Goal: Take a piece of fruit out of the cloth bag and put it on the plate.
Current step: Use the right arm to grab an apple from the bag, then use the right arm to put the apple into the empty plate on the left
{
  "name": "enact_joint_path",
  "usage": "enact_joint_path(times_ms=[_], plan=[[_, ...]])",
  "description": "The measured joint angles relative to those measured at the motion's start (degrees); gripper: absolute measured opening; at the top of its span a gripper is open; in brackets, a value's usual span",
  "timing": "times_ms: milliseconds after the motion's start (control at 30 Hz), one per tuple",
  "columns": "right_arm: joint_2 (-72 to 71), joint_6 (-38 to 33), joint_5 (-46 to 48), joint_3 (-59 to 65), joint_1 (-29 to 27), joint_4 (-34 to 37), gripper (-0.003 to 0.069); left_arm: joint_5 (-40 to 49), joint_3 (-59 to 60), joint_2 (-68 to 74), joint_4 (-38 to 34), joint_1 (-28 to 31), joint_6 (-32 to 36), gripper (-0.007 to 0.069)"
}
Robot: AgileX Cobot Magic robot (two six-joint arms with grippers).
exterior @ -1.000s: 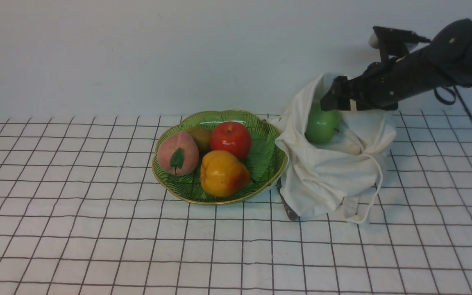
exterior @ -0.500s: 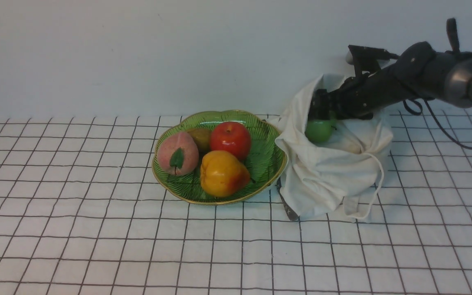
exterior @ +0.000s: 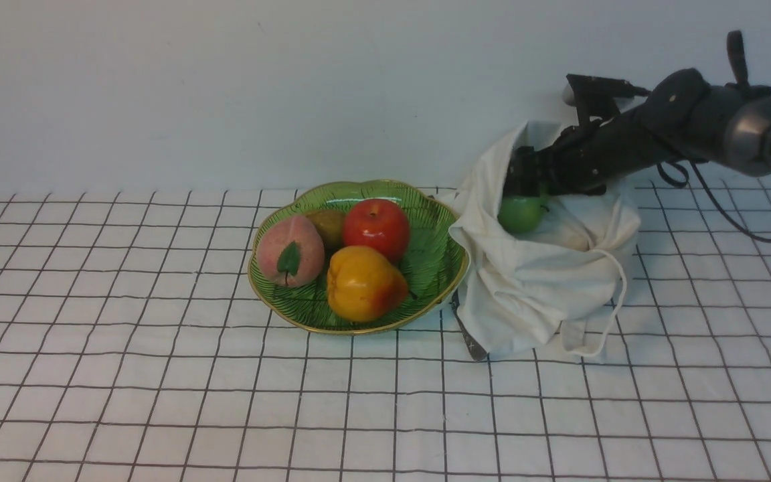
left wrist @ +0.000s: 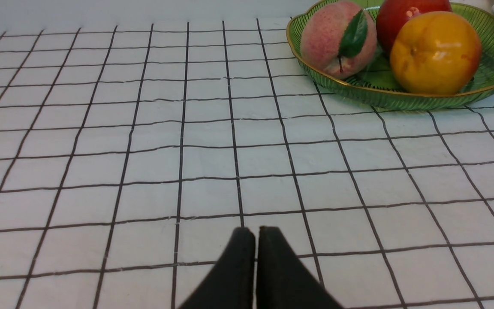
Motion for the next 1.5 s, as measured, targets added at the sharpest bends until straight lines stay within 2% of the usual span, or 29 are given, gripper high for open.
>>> enact_joint_path(times_ms=[267, 433, 600, 733, 833, 967, 1000, 1100, 1367, 1500], plan=[[-1.2, 2.3, 7.8, -2.7, 0.0, -7.0, 0.0597, 0.0, 0.0, 0.0, 0.0, 0.0, 0.0, -0.0008], [-4.5, 8.0, 18.6, -8.5, 0.0, -17.1, 0.0597, 0.0, 0.0, 0.0, 0.0, 0.0, 0.0, -0.0008], [-7.0, 12.3, 25.5, -13.4, 0.0, -21.7, 0.0596, 0.0, 0.0, 0.0, 0.0, 0.0, 0.0, -0.0008], [-9.3, 15.9, 29.6, -18.9, 0.2, -20.2, 0.0596, 0.0, 0.0, 0.0, 0.0, 0.0, 0.0, -0.0008], [-10.3, 17.5, 29.8, -21.1, 1.4, -11.3, 0.0596, 0.0, 0.0, 0.0, 0.0, 0.0, 0.0, -0.0008], [-7.9, 17.1, 29.9, -21.2, 6.2, -5.2, 0.0596, 0.0, 0.0, 0.0, 0.0, 0.0, 0.0, -0.0008], [-7.9, 17.1, 29.9, -21.2, 6.2, -5.2, 0.0596, 0.0, 0.0, 0.0, 0.0, 0.0, 0.0, -0.0008], [-4.1, 17.1, 30.1, -21.2, 11.0, -7.8, 0.0594, 0.0, 0.0, 0.0, 0.0, 0.0, 0.0, -0.0008], [0.9, 19.3, 30.1, -21.2, 16.1, -16.1, 0.0597, 0.0, 0.0, 0.0, 0.0, 0.0, 0.0, -0.0008], [1.1, 20.4, 30.1, -21.2, 17.6, -18.0, 0.0671, 0.0, 0.0, 0.0, 0.0, 0.0, 0.0, -0.0008]])
